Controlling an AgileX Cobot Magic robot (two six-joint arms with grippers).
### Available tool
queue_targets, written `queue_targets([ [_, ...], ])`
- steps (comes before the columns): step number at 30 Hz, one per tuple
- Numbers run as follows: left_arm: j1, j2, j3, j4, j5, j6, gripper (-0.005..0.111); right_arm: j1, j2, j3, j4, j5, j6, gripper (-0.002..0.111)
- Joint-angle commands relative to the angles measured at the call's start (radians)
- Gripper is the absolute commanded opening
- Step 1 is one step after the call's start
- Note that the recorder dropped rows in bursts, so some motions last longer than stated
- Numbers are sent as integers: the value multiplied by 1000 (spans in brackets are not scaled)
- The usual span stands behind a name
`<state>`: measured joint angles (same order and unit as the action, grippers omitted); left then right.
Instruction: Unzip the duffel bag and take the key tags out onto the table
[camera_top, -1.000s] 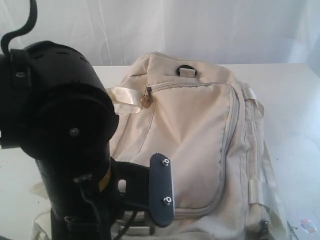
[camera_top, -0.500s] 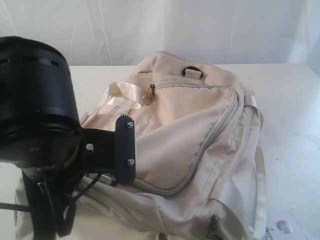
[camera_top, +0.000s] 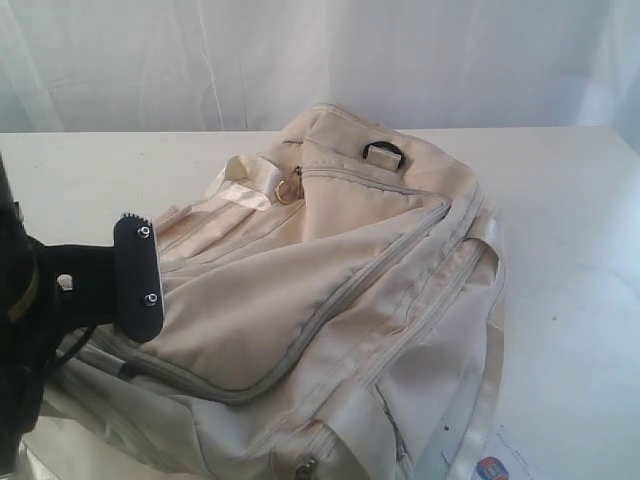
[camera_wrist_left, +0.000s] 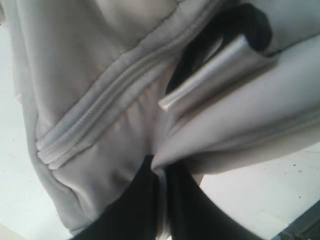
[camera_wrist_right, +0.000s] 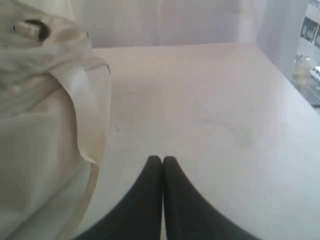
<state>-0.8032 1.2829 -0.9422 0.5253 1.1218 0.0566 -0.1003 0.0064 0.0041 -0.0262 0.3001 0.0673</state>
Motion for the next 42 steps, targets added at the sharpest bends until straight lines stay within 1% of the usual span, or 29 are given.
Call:
queue_targets([
  [1,12,-33,44,-24,42,-17,0,-1,-6,-4,41,-333,76,0],
  [5,12,-47,45,-77,-11,-17,0,-1,-6,-4,52,-758,212,0],
  [8,12,-56,45,-134,-64,-17,0,-1,-6,-4,63,-1044,211,0],
  [9,12,-60,45,-149,-80,-17,0,-1,-6,-4,95,-1117,195,0],
  [10,12,-62,45,-161,-87,-17,0,-1,-6,-4,114,-1144,219,0],
  [11,12,-62,45,-171,-94,-17,0,-1,-6,-4,158,-1106,292,0],
  [12,12,-64,45,-183,-104,-17,0,-1,-6,-26,225,-976,374,0],
  [13,12,-64,45,-187,-111,-17,0,-1,-6,-62,281,-827,389,0],
  [14,12,-64,45,-197,-119,-17,0,-1,-6,-100,354,-613,322,0],
  [15,12,-64,45,-208,-129,-17,0,-1,20,-132,370,-522,247,0],
  [17,12,-64,45,-225,-161,-17,0,-1,122,-192,370,-421,110,0],
  [19,12,-64,45,-237,-171,-17,0,-1,226,-252,368,-375,49,0],
  [21,12,-64,45,-250,-169,-17,0,-1,382,-356,368,-288,1,0],
  [22,12,-64,45,-252,-167,-17,0,-1,576,-481,366,-168,-57,0],
  [23,12,-64,45,-253,-165,-17,0,-1,647,-550,366,-110,-78,0],
  [24,12,-64,45,-256,-163,-17,0,-1,836,-695,366,51,-146,0],
  [25,12,-64,45,-257,-163,-17,0,-1,909,-756,366,114,-181,0],
  [26,12,-64,45,-264,-163,-17,0,-1,1081,-909,366,259,-257,0],
  [27,12,-64,45,-267,-163,-17,0,-1,1143,-970,366,323,-289,0],
  [29,12,-64,45,-272,-161,-17,0,-1,1342,-1170,376,462,-387,0],
  [30,12,-64,45,-279,-161,-17,0,-1,1443,-1270,387,527,-445,4],
  [31,12,-64,45,-281,-161,-17,0,-1,1500,-1320,415,547,-489,10],
  [32,12,-64,45,-282,-161,-17,0,-1,1549,-1357,459,553,-532,20],
  [35,12,-64,46,-292,-161,-17,0,13,1659,-1414,622,545,-743,60],
  [36,12,-64,46,-297,-161,-17,0,27,1691,-1423,628,525,-804,68],
  [37,12,-64,46,-301,-161,-17,0,44,1717,-1426,618,489,-830,69],
  [40,12,-64,46,-306,-158,-17,0,70,1769,-1426,572,395,-827,69],
  [42,12,-64,46,-306,-158,-17,0,80,1803,-1426,536,375,-822,68],
])
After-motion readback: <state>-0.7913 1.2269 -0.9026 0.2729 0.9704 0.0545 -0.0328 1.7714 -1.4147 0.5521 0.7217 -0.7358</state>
